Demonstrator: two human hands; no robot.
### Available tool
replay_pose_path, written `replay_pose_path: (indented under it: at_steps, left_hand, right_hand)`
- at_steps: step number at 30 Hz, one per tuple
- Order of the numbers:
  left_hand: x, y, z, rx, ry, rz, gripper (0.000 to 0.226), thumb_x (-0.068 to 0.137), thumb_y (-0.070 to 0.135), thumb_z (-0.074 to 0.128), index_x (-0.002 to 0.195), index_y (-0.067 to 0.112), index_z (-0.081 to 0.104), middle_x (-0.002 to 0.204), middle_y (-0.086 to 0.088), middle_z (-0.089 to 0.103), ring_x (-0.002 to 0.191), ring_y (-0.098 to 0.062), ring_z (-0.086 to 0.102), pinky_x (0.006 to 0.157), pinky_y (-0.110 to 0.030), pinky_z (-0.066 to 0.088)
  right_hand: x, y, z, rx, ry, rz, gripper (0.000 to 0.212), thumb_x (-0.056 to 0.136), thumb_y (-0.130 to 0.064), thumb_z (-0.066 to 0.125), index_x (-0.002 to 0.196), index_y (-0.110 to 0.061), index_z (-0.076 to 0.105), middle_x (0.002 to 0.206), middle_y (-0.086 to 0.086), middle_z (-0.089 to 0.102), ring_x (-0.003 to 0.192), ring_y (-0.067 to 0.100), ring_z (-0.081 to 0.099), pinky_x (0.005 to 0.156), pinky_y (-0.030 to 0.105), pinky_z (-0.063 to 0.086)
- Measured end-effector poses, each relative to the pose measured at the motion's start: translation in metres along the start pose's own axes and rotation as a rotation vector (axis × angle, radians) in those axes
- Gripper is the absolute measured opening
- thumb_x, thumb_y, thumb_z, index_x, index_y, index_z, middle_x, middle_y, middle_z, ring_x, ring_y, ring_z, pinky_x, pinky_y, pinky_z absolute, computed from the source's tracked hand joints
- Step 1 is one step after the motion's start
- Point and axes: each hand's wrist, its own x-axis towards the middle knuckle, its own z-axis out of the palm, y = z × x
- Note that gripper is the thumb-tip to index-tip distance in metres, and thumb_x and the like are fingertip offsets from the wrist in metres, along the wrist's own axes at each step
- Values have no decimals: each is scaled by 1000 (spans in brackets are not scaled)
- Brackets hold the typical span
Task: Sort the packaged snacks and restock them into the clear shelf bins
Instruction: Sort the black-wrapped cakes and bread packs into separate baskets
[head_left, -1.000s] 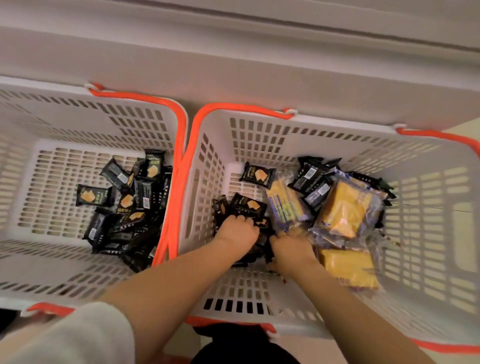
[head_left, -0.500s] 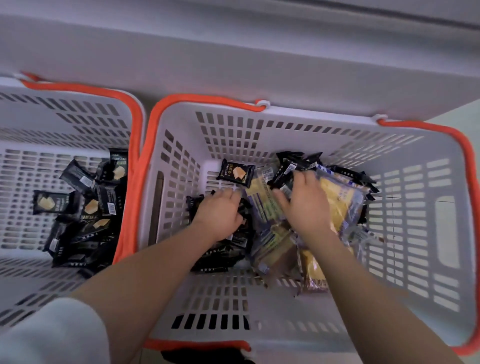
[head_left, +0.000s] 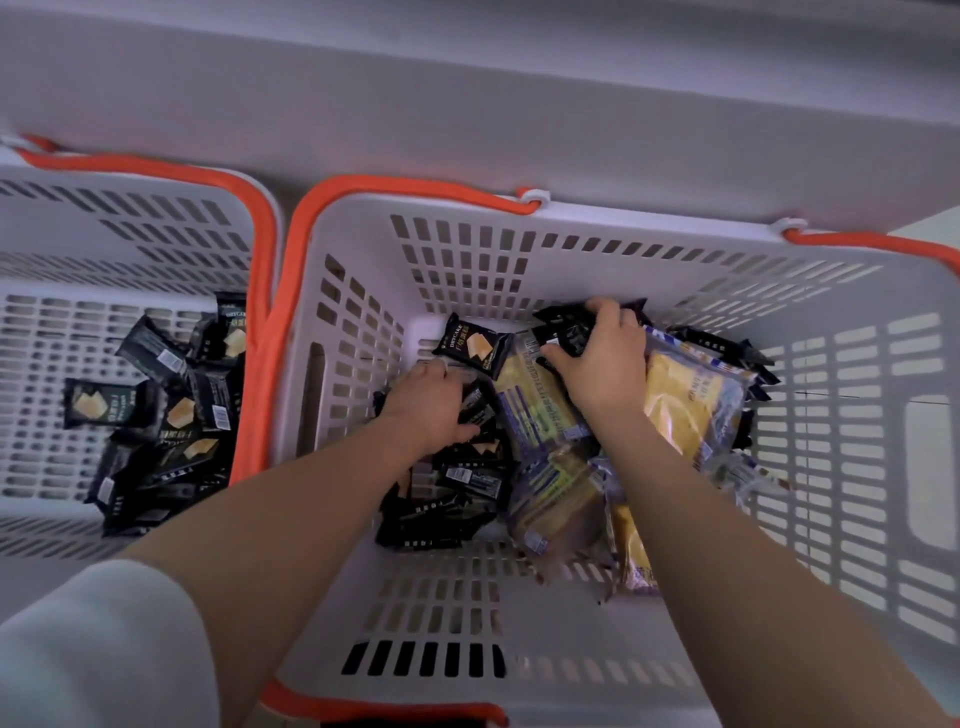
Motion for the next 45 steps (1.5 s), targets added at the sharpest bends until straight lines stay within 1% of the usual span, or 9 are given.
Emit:
replay_pose_path:
  at_steps: [12, 18, 23, 27, 32, 35, 40, 43, 45]
  left_hand:
    - [-13, 12, -8, -212, -104, 11, 59, 89, 33, 58, 136, 8, 31, 125, -13, 53, 108, -29, 54, 78, -34, 46]
    - [-35, 23, -50, -448, 141, 89, 52, 86, 38, 60, 125, 9, 41, 107, -10, 61, 90, -23, 59, 70, -34, 51]
    - [-73, 16, -92, -604, 447, 139, 56, 84, 39, 62, 128, 12, 39, 112, -8, 62, 99, -23, 61, 80, -31, 50]
    - [-119, -7, -110, -813, 746, 115, 47, 82, 36, 61, 121, 19, 40, 98, 9, 61, 87, -5, 55, 66, -14, 36]
    - [-165, -57, -100, -1161, 893, -101, 28, 88, 25, 60, 112, 22, 46, 92, 16, 59, 86, -4, 56, 73, -9, 40]
    - [-185, -93, -88, -1509, 814, -299, 34, 88, 31, 58, 121, 29, 47, 113, 7, 61, 101, -12, 59, 82, -28, 45]
    - [-215, -147, -55, -1916, 378, -551, 70, 73, 42, 59, 137, 20, 39, 131, -9, 53, 114, -32, 54, 94, -50, 46]
    - [-223, -163, -26, -1716, 408, -734, 58, 84, 31, 56, 136, 14, 36, 116, -1, 53, 84, -22, 57, 65, -32, 47]
    - [-226, -168, -9, -1431, 412, -727, 37, 87, 24, 56, 120, 10, 46, 104, -4, 59, 83, -22, 57, 61, -30, 40]
  right_hand:
    - [-1, -7, 9, -655, -163, -420, 47, 86, -22, 60, 127, -7, 42, 136, 15, 40, 127, 30, 36, 108, 39, 26]
    - [4, -15, 2, -703, -222, -438, 44, 80, -13, 62, 119, -10, 43, 124, 12, 56, 115, 31, 52, 97, 40, 38]
    - [-24, -29, -24, -112, -118, -251, 51, 77, -33, 71, 116, -10, 47, 109, 11, 62, 98, 29, 60, 74, 35, 50]
    - [-67, -68, -50, 466, -125, -127, 48, 72, -38, 76, 110, -23, 52, 96, -23, 59, 81, -11, 57, 66, 3, 41]
    - [-106, -152, -78, 840, -269, -194, 38, 69, -38, 77, 102, -34, 58, 99, -17, 69, 93, -3, 64, 80, 20, 51]
    - [-119, -209, -79, 724, -394, -298, 50, 68, -40, 77, 111, -28, 54, 107, -12, 66, 100, 6, 62, 89, 33, 50]
    - [-137, -264, -39, 369, -539, -493, 61, 72, -37, 77, 122, -18, 47, 118, -2, 60, 107, 16, 58, 83, 29, 46]
    - [-143, -262, -12, -79, -615, -648, 63, 76, -35, 75, 126, -10, 44, 122, 8, 57, 109, 25, 55, 81, 32, 45]
    - [-147, -255, -4, -364, -631, -775, 56, 81, -34, 70, 126, -10, 46, 120, 10, 57, 108, 27, 55, 79, 33, 46]
